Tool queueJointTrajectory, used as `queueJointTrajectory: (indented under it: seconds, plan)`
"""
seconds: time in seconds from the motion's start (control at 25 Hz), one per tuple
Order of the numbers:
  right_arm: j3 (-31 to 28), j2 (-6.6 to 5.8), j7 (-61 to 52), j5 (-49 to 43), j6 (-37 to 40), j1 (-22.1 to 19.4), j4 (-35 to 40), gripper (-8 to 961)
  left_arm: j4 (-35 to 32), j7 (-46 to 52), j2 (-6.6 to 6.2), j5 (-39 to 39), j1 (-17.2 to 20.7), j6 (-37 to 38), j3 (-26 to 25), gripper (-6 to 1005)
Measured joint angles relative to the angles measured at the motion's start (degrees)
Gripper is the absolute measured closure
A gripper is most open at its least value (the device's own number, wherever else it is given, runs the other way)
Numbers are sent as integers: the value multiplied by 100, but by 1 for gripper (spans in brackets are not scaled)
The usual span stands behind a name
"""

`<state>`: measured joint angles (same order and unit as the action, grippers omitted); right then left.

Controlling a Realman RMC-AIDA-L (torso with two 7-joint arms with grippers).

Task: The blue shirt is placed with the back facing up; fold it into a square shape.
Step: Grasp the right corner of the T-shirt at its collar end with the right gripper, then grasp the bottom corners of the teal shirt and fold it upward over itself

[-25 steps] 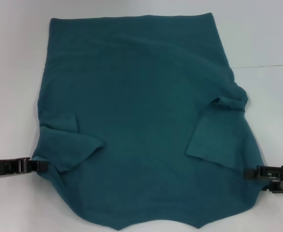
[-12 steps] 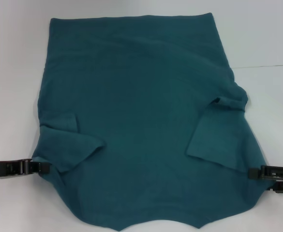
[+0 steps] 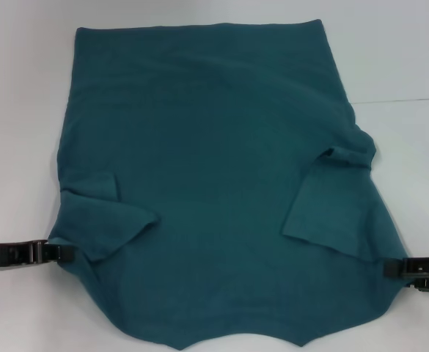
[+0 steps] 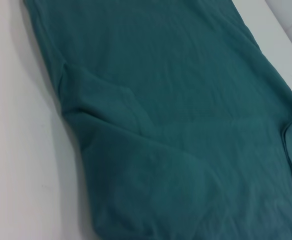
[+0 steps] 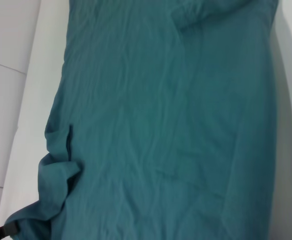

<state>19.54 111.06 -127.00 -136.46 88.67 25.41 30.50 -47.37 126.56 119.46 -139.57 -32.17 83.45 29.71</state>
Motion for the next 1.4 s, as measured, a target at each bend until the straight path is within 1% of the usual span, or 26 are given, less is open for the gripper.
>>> queueJointTrajectory:
  seconds: [0.2, 0.4, 0.64, 0.88, 1.12, 1.2, 1.4]
  plan:
    - [3, 3, 0, -7, -23, -35, 12, 443, -1, 0, -2, 0, 0, -4, -7, 985]
    - [-3, 3, 20, 5, -22, -97, 30, 708, 0, 0, 2, 0, 0, -20, -7, 985]
    - [-20, 3, 193, 15, -23, -117, 7, 919, -1, 4, 6, 0, 28, -57, 5, 985]
    - [-52, 3, 486, 208, 26, -139, -14, 918, -12, 57, 7, -27, 144, -54, -55, 985]
    - [-211, 11, 674, 239, 256, -200, -17, 919, -30, 17, -1, -72, 399, -25, -410, 984]
    - [-342, 12, 851, 244, 476, -264, -12, 919, -44, -23, -1, -70, 505, -3, -492, 984]
    - [-407, 9, 987, 243, 654, -391, 12, 918, -42, -226, 7, -68, 711, 197, -756, 984]
